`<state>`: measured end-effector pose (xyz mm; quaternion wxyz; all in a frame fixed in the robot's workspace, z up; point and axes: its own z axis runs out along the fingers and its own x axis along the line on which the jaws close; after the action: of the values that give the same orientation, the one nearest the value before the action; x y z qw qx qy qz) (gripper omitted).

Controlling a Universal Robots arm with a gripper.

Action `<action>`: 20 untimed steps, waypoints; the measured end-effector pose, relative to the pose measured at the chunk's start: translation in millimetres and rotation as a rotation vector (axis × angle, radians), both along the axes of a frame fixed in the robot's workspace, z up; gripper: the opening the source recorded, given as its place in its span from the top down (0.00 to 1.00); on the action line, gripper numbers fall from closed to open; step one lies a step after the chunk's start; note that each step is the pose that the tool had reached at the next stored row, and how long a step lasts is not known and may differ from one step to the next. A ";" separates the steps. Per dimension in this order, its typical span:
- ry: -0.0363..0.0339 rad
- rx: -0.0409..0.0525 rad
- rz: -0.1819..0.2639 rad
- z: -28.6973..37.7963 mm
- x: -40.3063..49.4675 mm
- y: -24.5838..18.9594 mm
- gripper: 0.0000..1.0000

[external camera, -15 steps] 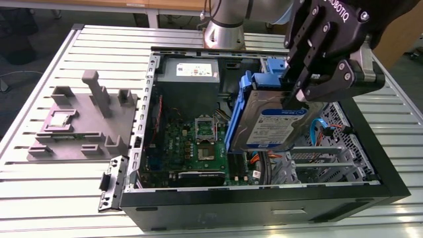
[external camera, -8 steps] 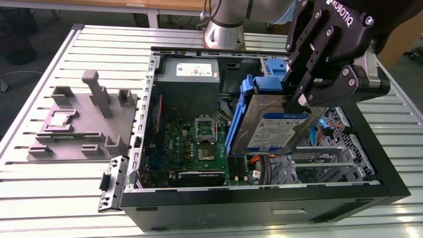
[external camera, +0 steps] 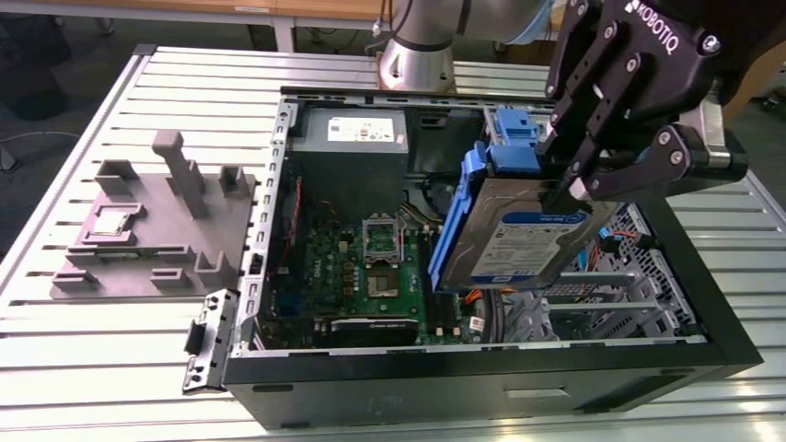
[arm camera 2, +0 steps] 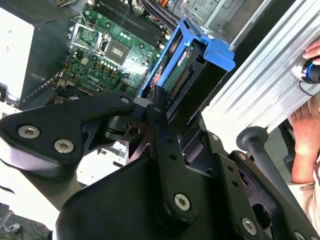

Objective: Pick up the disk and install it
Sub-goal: 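Pick up the disk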

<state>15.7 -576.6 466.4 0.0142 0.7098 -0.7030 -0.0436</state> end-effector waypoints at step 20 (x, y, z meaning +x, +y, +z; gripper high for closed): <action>0.0005 0.0000 0.000 -1.1 45.2 -0.1 0.65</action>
<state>60.9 -576.7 465.3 0.0144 0.7097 -0.7030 -0.0438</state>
